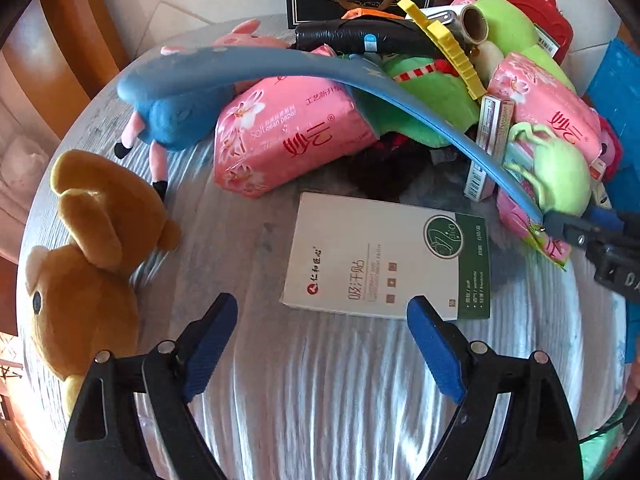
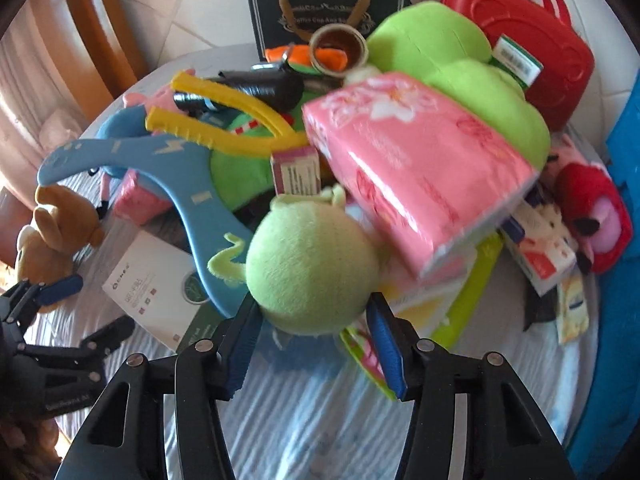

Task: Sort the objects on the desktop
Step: 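Reach the left tool to the white-green box while the right tool reaches the green plush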

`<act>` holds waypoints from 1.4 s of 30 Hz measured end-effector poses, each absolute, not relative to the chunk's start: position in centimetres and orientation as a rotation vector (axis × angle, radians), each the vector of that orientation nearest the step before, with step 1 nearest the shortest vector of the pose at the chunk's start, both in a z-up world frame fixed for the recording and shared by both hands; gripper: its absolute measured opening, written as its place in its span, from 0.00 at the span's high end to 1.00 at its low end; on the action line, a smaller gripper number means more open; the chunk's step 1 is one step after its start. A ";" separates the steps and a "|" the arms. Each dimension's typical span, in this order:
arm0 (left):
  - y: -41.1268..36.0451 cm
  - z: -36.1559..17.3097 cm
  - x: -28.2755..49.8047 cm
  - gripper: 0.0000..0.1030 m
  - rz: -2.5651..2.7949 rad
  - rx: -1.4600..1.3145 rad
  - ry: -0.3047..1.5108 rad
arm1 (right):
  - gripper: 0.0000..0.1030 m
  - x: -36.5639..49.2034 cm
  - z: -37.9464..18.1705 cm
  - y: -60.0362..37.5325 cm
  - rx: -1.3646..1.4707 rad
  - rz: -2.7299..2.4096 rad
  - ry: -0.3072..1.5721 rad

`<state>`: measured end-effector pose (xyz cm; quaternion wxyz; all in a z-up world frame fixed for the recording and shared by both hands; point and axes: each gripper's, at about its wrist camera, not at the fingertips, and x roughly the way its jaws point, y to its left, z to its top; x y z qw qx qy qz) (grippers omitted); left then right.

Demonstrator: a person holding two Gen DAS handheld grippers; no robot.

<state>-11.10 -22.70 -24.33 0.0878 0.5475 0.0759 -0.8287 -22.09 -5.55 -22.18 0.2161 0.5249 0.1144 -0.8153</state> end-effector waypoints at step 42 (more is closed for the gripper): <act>-27.3 -28.1 -11.9 0.09 -2.200 1.600 0.422 | 0.09 -12.9 -23.0 -6.8 1.466 -2.102 0.312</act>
